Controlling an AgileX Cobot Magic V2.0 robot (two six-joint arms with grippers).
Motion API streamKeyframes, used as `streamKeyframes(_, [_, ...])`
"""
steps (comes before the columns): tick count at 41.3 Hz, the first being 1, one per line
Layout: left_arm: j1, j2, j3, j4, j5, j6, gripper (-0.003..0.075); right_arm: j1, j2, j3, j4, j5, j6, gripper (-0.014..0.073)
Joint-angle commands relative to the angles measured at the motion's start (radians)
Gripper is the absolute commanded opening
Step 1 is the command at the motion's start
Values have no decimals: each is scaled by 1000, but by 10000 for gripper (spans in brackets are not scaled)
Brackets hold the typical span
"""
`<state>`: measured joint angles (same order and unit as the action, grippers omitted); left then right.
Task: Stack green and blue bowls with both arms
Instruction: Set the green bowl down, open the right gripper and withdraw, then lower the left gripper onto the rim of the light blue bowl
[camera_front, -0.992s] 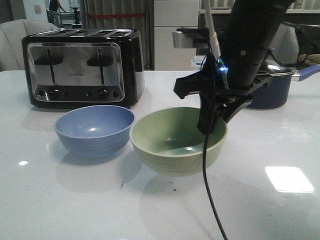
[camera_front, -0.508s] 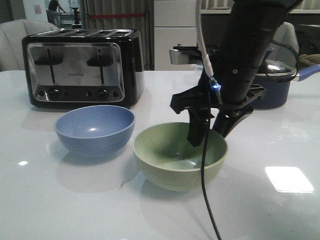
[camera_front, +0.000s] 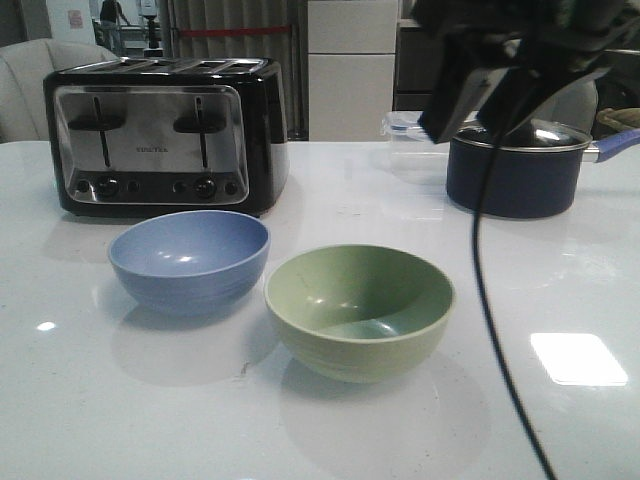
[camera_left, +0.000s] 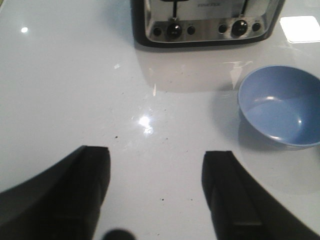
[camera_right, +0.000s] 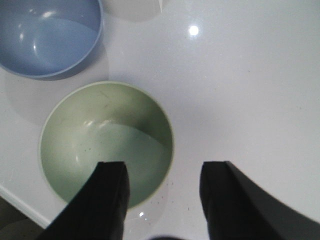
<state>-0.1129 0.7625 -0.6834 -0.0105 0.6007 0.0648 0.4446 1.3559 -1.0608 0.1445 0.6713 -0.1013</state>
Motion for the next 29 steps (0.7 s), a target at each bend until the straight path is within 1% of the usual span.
streamKeyframes(1, [-60, 26, -37, -10, -93, 7, 542, 0, -154, 53, 0, -60, -17, 447])
streamKeyframes(8, [-164, 176, -78, -14, -91, 7, 542, 0, -344, 185, 0, -51, -17, 447])
streamKeyframes(14, [-219, 351, -145, -14, -89, 7, 542, 0, -467, 260, 0, -38, -17, 447])
streamKeyframes(20, [-223, 556, -251, -36, -63, 7, 542, 0, -533, 292, 0, -24, -17, 447])
streamKeyframes(29, [-223, 794, -398, -73, -47, 7, 542, 0, -542, 293, 0, -17, -17, 447])
